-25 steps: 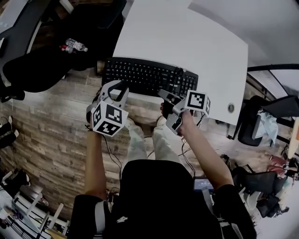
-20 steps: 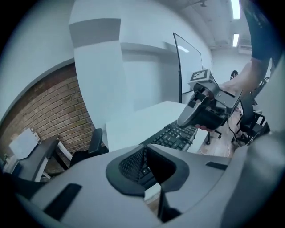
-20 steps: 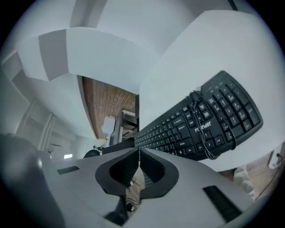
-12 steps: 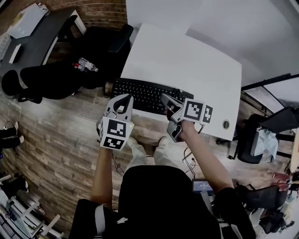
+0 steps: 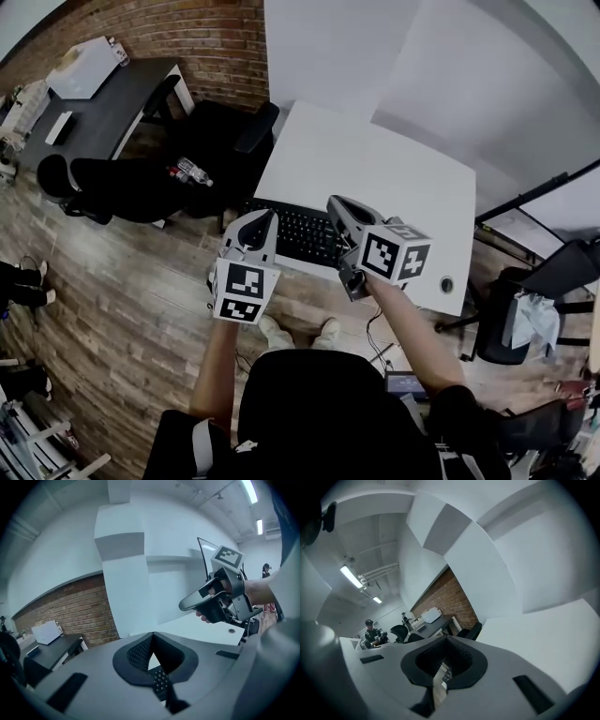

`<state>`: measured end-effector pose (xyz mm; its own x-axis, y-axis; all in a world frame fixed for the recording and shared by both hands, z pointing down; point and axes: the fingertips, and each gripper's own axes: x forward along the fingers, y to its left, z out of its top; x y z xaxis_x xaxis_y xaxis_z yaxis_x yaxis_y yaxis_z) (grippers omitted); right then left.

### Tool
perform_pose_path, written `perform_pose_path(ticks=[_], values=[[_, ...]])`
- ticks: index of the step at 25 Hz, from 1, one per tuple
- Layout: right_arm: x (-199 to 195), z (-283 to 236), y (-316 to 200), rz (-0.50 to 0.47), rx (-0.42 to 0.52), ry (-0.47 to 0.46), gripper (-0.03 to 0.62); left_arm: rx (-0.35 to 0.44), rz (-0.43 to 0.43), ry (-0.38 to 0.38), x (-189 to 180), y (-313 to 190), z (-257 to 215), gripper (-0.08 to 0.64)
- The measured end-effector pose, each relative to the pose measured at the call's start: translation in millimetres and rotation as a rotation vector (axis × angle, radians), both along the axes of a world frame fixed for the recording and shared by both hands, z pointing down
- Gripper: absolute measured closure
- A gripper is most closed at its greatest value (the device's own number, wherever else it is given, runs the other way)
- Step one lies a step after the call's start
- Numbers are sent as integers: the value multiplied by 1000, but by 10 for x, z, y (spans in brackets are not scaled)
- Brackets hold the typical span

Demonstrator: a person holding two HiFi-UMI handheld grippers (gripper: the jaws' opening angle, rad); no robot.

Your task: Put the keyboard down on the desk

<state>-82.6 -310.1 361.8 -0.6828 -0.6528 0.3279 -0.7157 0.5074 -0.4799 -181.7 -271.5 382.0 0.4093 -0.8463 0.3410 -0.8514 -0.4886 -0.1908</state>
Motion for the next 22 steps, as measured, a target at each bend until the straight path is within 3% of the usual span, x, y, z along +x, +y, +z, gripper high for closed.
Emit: perform_pose_path(ticks=[12, 22], values=[[170, -1037, 136, 18, 341, 84, 552, 125, -31, 152, 242, 181, -906, 548], [223, -1371, 261, 26, 449, 87, 552, 199, -77, 191, 219, 267, -1285, 548]])
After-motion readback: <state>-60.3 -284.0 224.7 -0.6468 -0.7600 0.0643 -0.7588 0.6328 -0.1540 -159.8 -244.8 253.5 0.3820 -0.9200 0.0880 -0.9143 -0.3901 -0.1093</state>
